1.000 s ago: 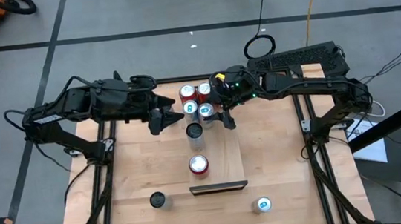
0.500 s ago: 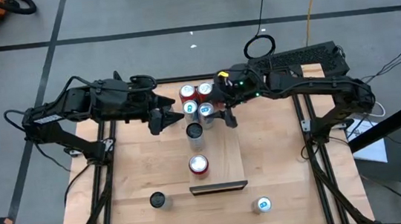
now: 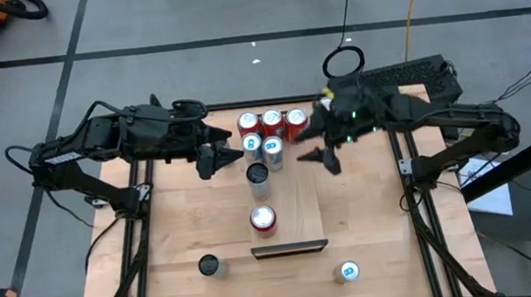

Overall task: Place canned beverage on shelf
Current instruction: Put the top blue soda can on the shelf aligned with the other blue soda can

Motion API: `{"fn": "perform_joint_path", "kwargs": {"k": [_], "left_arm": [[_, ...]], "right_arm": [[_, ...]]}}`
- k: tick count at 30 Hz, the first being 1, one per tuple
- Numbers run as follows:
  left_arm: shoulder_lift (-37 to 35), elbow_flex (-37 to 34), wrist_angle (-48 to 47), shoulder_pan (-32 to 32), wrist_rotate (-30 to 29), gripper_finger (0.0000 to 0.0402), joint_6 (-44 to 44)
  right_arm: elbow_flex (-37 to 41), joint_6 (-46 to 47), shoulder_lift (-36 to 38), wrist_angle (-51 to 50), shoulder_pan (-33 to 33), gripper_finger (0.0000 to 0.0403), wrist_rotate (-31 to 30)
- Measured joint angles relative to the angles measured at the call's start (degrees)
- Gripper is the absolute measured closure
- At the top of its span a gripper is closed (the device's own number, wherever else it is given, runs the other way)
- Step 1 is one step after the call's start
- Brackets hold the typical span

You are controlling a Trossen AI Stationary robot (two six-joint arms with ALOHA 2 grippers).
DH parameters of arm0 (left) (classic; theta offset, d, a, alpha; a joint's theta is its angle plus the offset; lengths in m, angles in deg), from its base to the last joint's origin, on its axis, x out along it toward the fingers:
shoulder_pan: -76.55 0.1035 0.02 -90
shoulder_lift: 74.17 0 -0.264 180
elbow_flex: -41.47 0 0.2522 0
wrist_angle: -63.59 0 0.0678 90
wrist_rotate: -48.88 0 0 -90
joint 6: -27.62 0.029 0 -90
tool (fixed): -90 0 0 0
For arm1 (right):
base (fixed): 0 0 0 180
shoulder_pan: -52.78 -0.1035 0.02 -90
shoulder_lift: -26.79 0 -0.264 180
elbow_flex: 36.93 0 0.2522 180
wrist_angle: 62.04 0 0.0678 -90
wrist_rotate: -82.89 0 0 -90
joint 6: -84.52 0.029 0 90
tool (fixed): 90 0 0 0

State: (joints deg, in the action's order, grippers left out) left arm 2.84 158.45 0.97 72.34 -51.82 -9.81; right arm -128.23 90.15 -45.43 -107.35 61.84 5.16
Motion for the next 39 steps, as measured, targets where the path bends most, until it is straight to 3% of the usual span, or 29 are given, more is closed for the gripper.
{"fn": "perform_joint_path", "kwargs": {"k": [9,19,39], "left_arm": [[-0.01,0.00,0.33,0.11,-0.77,0.0006,1.83],[0.01,0.00,0.31,0.11,-1.27,0.0006,1.83],[0.30,0.00,0.31,0.11,-1.55,0.0006,1.83]], "right_arm": [[6.38,6.07,-1.08,4.67,-6.29,0.0259,-9.09],[6.93,4.00,-5.54,7.84,-8.21,0.0394,-10.83],[6.95,4.16,-10.38,13.98,-7.88,0.0402,-15.46]]}}
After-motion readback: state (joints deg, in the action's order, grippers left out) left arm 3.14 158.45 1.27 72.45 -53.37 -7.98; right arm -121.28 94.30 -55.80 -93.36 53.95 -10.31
